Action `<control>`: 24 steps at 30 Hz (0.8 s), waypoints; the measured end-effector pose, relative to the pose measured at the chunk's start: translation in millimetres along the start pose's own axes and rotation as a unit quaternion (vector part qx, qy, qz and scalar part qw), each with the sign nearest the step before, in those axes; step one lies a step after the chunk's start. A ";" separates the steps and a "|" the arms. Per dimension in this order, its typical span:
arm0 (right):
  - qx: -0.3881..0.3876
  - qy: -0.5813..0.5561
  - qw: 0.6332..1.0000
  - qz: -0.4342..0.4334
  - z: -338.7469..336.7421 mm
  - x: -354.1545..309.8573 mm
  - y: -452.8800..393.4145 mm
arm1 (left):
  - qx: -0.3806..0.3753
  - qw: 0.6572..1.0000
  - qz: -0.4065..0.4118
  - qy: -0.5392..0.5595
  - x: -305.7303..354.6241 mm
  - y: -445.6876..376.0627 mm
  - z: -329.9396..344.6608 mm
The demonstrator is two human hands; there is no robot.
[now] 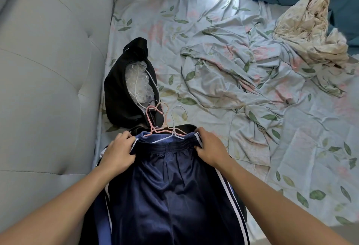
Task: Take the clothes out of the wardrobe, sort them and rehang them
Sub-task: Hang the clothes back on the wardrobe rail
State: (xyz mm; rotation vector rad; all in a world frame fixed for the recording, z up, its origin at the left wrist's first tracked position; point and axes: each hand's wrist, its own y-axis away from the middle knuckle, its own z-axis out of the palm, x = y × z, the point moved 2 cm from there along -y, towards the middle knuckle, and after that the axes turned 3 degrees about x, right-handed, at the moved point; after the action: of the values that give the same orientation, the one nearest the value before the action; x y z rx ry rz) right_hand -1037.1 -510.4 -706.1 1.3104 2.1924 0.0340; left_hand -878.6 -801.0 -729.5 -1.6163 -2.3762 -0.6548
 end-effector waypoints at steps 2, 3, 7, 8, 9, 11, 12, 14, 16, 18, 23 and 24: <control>-0.008 -0.023 1.000 0.004 0.3 0.1 3.4 | -0.003 1.000 -0.003 0.000 4.5 -0.5 -0.2; -0.004 -0.038 0.999 0.008 -0.1 1.7 7.3 | 0.002 1.000 -0.002 0.006 7.9 -0.3 -1.4; 0.033 -0.101 0.994 0.013 -4.1 9.7 32.9 | 0.004 0.996 0.044 0.076 29.7 8.5 -13.9; 0.039 -0.110 0.993 0.017 -6.1 11.2 40.8 | -0.007 0.995 0.037 0.096 36.0 12.6 -18.3; 0.045 -0.120 0.992 0.020 -8.5 12.7 48.7 | -0.017 0.993 0.023 0.112 41.8 16.9 -21.1; 0.061 -0.134 0.989 0.022 -14.3 15.4 62.7 | -0.019 0.990 -0.002 0.143 49.3 27.0 -21.9; 0.066 -0.140 0.988 0.021 -18.8 16.7 70.1 | -0.016 0.988 -0.007 0.156 54.4 33.4 -23.0; 0.074 -0.151 0.986 0.018 -31.3 20.3 89.6 | -0.010 0.985 -0.001 0.174 68.7 49.7 -28.2; 0.085 -0.167 0.982 0.023 -46.0 27.0 113.5 | -0.013 0.983 0.002 0.183 85.6 67.9 -36.1; 0.091 -0.168 0.981 0.028 -63.6 33.0 143.7 | -0.029 0.986 0.015 0.166 108.1 88.0 -45.5; 0.107 -0.152 0.982 0.025 -128.7 34.2 252.0 | -0.082 0.986 0.065 0.131 190.7 151.5 -88.9; 0.108 -0.144 0.983 0.021 -142.8 30.0 277.1 | -0.080 0.986 0.068 0.131 207.2 167.2 -101.5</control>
State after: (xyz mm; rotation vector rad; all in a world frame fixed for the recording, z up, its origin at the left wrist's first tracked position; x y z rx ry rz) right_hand -895.7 -305.0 -516.6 1.3824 1.9617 -0.3659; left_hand -813.6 -623.9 -516.0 -1.6216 -2.0528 -0.9845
